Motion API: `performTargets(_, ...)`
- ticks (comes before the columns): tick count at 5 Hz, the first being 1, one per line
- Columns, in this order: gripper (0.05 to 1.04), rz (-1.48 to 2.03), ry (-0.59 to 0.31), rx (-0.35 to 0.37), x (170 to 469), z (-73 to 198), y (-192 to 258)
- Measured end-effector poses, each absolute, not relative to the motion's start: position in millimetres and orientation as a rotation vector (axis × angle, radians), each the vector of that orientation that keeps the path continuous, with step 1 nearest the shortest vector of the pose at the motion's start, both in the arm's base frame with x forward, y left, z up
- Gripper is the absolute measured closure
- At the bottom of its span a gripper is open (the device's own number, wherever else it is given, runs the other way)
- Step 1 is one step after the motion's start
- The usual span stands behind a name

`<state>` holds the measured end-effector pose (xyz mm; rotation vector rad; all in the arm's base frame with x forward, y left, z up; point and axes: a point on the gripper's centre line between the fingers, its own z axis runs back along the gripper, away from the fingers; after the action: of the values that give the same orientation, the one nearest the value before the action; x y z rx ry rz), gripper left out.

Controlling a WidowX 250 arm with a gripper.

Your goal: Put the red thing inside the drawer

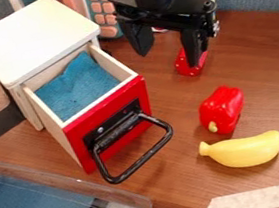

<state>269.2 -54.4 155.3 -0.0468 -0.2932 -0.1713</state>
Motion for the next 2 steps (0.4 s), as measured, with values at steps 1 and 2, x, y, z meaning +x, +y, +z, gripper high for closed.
performTargets(1,0.083,-0.175,-0.269,-0.040,270,149,-54)
performTargets(2,0.083,-0.261,-0.285,0.024,307,153,-67)
